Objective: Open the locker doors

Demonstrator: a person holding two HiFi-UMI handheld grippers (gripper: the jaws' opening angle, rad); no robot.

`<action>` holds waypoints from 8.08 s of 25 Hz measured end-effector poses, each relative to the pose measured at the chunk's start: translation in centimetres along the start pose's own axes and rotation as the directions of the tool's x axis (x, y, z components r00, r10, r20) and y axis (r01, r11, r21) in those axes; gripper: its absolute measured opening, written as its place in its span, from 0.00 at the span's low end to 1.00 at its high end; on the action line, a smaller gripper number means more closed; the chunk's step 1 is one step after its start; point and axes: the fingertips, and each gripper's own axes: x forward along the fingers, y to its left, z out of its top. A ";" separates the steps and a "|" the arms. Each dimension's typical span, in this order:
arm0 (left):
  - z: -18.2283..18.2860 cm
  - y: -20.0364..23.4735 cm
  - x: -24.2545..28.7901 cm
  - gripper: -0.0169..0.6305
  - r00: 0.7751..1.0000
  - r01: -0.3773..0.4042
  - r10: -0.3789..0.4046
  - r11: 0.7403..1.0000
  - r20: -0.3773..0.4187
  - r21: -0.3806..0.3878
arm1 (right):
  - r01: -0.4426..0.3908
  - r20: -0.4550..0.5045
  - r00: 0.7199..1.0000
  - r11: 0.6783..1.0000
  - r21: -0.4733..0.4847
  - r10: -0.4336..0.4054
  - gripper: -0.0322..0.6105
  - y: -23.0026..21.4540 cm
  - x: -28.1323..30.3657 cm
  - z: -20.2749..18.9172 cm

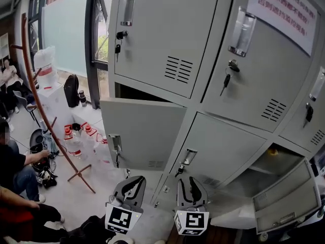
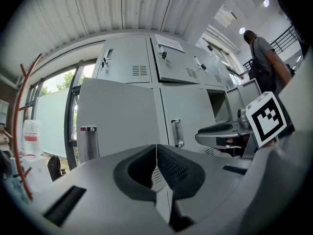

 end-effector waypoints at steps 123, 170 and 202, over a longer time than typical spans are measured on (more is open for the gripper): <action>1.1 -24.3 -0.2 0.07 0.831 0.554 -0.554 0.832 0.043 0.030 | 0.603 -0.159 0.776 0.792 -0.096 -0.611 0.07 -15.8 -27.1 -5.0; 0.0 -5.4 -7.8 0.07 0.963 0.260 -0.260 0.965 0.071 0.021 | 0.321 -0.072 0.945 0.947 0.003 -0.320 0.07 3.0 -15.4 -1.9; -3.1 17.8 -11.9 0.07 0.942 -0.335 0.334 0.942 -0.030 -0.002 | -0.323 0.060 0.944 0.946 -0.027 0.324 0.15 20.9 7.9 3.4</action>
